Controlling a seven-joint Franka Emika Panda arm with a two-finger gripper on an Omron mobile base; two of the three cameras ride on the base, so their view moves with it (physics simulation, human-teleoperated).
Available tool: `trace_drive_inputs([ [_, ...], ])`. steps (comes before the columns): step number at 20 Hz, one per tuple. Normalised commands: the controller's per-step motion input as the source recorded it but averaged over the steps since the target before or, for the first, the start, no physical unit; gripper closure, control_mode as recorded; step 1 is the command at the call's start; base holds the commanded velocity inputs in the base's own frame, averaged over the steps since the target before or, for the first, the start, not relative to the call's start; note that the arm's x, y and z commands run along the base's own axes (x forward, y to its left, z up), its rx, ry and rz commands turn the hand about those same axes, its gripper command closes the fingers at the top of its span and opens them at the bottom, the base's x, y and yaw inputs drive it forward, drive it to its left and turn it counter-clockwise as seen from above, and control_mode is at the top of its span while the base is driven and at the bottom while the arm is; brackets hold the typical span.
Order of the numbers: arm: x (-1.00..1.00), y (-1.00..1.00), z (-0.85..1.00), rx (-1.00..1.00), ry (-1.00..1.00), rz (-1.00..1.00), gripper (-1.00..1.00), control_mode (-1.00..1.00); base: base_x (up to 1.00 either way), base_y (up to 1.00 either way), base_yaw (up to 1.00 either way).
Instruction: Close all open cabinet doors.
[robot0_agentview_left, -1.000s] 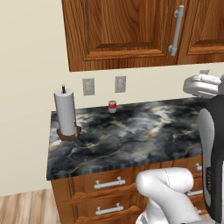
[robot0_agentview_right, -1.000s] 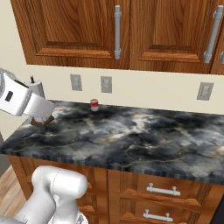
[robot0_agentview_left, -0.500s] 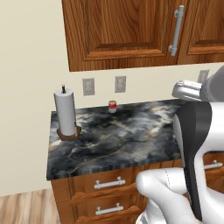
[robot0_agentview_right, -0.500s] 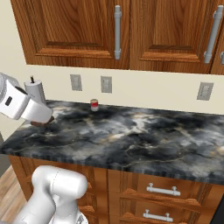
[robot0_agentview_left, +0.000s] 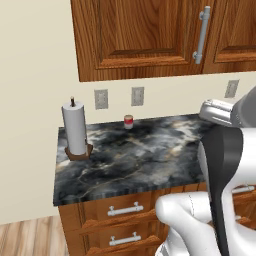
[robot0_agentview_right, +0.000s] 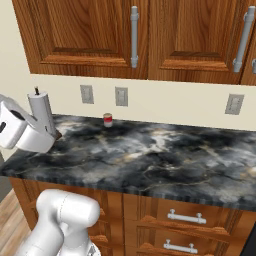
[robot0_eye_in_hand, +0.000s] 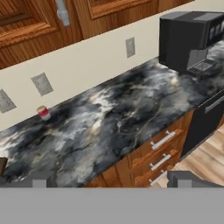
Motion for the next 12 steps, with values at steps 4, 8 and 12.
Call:
trace_drive_inputs([
  [4,-0.07,0.06,-0.04,0.0,0.0,-0.06,-1.0,-1.0,0.0,0.0,0.0],
  [8,0.0,0.0,0.0,0.0,0.0,0.0,-1.0,1.0,-0.26,0.27,-0.06],
  [12,0.0,0.0,0.0,0.0,0.0,0.0,-1.0,1.0,-0.3,0.1,-0.22],
])
